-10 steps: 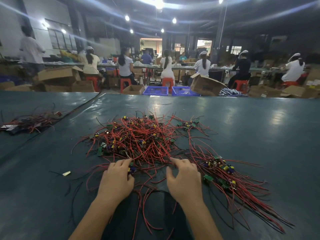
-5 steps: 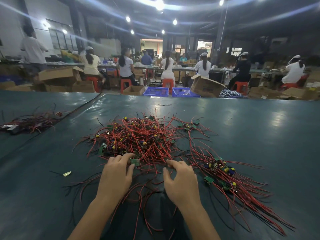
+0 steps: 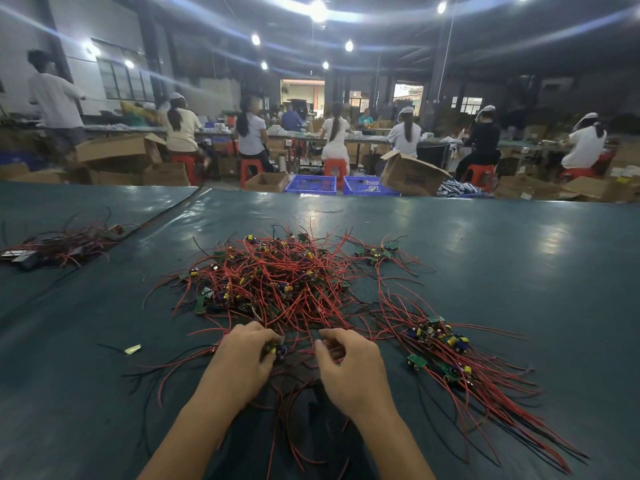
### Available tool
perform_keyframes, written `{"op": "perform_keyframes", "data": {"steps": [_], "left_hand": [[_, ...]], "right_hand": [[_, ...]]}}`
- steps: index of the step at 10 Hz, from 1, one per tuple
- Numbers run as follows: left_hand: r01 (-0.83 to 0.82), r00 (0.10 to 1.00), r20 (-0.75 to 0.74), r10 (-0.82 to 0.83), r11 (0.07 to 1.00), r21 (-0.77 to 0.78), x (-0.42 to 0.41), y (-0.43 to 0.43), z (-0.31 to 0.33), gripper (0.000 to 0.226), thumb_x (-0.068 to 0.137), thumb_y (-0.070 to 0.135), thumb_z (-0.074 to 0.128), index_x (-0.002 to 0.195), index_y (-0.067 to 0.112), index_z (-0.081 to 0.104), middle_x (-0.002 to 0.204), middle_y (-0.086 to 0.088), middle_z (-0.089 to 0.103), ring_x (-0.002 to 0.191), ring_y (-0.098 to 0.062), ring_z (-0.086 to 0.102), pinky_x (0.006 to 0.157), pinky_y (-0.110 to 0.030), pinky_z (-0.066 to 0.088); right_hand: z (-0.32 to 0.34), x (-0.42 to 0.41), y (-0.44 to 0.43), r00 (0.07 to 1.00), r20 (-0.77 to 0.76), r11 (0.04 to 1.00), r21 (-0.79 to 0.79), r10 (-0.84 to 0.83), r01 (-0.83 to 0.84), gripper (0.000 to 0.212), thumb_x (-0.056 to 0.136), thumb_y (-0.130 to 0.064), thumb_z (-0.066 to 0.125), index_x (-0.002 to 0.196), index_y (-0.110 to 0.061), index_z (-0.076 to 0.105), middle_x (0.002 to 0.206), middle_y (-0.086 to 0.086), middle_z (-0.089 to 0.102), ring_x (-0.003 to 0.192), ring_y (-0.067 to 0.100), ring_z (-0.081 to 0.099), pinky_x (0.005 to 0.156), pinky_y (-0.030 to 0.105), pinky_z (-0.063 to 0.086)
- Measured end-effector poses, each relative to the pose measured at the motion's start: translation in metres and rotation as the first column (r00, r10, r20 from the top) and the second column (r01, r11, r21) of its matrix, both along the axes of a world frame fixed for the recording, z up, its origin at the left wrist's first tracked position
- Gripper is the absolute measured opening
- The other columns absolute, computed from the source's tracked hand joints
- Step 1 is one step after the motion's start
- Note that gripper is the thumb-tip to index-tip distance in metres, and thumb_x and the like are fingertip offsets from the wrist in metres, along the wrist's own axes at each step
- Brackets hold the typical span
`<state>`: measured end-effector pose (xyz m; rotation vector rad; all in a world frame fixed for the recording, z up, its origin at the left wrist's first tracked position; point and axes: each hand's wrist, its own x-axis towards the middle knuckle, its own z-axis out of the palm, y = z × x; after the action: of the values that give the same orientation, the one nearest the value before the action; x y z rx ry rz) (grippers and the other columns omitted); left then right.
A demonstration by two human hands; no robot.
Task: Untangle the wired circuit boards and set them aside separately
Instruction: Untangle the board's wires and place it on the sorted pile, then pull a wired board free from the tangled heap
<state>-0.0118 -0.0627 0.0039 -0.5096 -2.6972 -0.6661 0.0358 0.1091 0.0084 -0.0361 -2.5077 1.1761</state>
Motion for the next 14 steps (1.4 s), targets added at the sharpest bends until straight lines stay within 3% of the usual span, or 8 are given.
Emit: {"op": "perform_keyframes", "data": {"steps": [3, 5, 7, 8, 10, 11, 13, 14], "left_hand": [[0.182, 0.912, -0.392, -0.119, 0.975, 0.128, 0.014, 0.012, 0.019, 0.018, 0.079, 0.006, 0.076, 0.097, 0.009, 0.074, 0.091, 0.002, 0.065, 0.09, -0.016, 0.055, 0.079, -0.026, 0.047], [0.349, 0.815, -0.525, -0.247, 0.932, 0.103, 0.019, 0.02, 0.021, 0.015, 0.082, 0.014, 0.073, 0.096, 0.009, 0.075, 0.094, 0.0, 0.065, 0.092, -0.012, 0.054, 0.08, -0.022, 0.047], [0.426, 0.796, -0.54, -0.274, 0.887, 0.178, 0.03, 0.031, 0.021, 0.009, 0.081, 0.024, 0.072, 0.082, 0.015, 0.073, 0.091, 0.005, 0.065, 0.086, -0.01, 0.06, 0.069, -0.022, 0.051], [0.404, 0.91, -0.239, -0.338, 0.855, 0.327, 0.036, 0.04, 0.019, 0.029, 0.089, 0.047, 0.056, 0.072, 0.024, 0.065, 0.07, 0.013, 0.063, 0.065, -0.006, 0.06, 0.058, -0.033, 0.05], [0.103, 0.927, 0.185, -0.327, 0.694, 0.713, 0.035, 0.05, 0.017, 0.063, 0.083, 0.073, 0.041, 0.059, 0.017, 0.059, 0.054, 0.007, 0.058, 0.051, -0.006, 0.053, 0.053, -0.019, 0.041], [0.0, 0.92, 0.228, -0.32, 0.579, 0.815, 0.033, 0.048, 0.02, 0.05, 0.082, 0.056, 0.051, 0.057, 0.015, 0.065, 0.056, 0.0, 0.064, 0.053, -0.009, 0.059, 0.051, -0.02, 0.045], [-0.046, 0.889, 0.275, -0.366, 0.526, 0.849, 0.025, 0.052, 0.012, 0.036, 0.097, 0.039, 0.048, 0.071, 0.017, 0.061, 0.052, 0.013, 0.062, 0.05, -0.001, 0.058, 0.052, -0.015, 0.047], [-0.028, 0.911, 0.282, -0.302, 0.636, 0.771, 0.017, 0.046, 0.0, 0.036, 0.095, 0.056, 0.046, 0.075, 0.032, 0.063, 0.064, 0.016, 0.064, 0.064, -0.005, 0.06, 0.067, -0.026, 0.05]], "right_hand": [[0.009, 0.005, -0.009, 0.994, 0.058, 0.961, -0.267, 0.088, -0.069, 0.045, 0.094, -0.046, 0.059, 0.067, -0.012, 0.072, 0.053, -0.002, 0.061, 0.049, 0.008, 0.051, 0.054, 0.034, 0.045], [0.022, 0.003, -0.013, 0.973, 0.162, 0.609, -0.793, 0.163, 0.03, 0.033, 0.094, -0.036, 0.063, 0.083, -0.007, 0.076, 0.081, 0.01, 0.076, 0.069, 0.022, 0.069, 0.063, 0.035, 0.055], [0.029, 0.005, -0.008, 0.994, 0.107, 0.52, -0.849, -0.014, 0.098, 0.022, 0.091, -0.026, 0.069, 0.074, -0.013, 0.076, 0.061, 0.005, 0.068, 0.053, 0.011, 0.064, 0.045, 0.023, 0.051], [0.029, 0.005, -0.006, 0.993, 0.112, 0.467, -0.877, -0.026, 0.111, 0.026, 0.091, -0.029, 0.068, 0.07, -0.018, 0.079, 0.06, 0.002, 0.068, 0.055, 0.011, 0.064, 0.049, 0.025, 0.052], [0.03, 0.008, -0.015, 0.985, 0.052, 0.485, -0.874, 0.163, -0.034, 0.022, 0.091, -0.025, 0.066, 0.076, -0.019, 0.081, 0.063, 0.001, 0.071, 0.052, 0.008, 0.063, 0.047, 0.02, 0.049], [0.028, 0.009, -0.022, 0.976, 0.034, 0.516, -0.852, 0.214, -0.083, 0.023, 0.092, -0.022, 0.065, 0.077, -0.023, 0.082, 0.08, 0.007, 0.077, 0.075, 0.018, 0.073, 0.066, 0.028, 0.06], [0.026, 0.009, -0.023, 0.991, -0.042, 0.609, -0.786, 0.127, -0.112, 0.037, 0.094, -0.008, 0.063, 0.065, -0.026, 0.078, 0.067, -0.006, 0.073, 0.063, 0.001, 0.066, 0.056, 0.013, 0.049], [0.025, 0.008, -0.024, 0.989, 0.039, 0.572, -0.819, 0.14, -0.048, 0.033, 0.093, -0.011, 0.065, 0.066, -0.024, 0.078, 0.07, 0.0, 0.072, 0.069, 0.014, 0.066, 0.067, 0.031, 0.056]]}}
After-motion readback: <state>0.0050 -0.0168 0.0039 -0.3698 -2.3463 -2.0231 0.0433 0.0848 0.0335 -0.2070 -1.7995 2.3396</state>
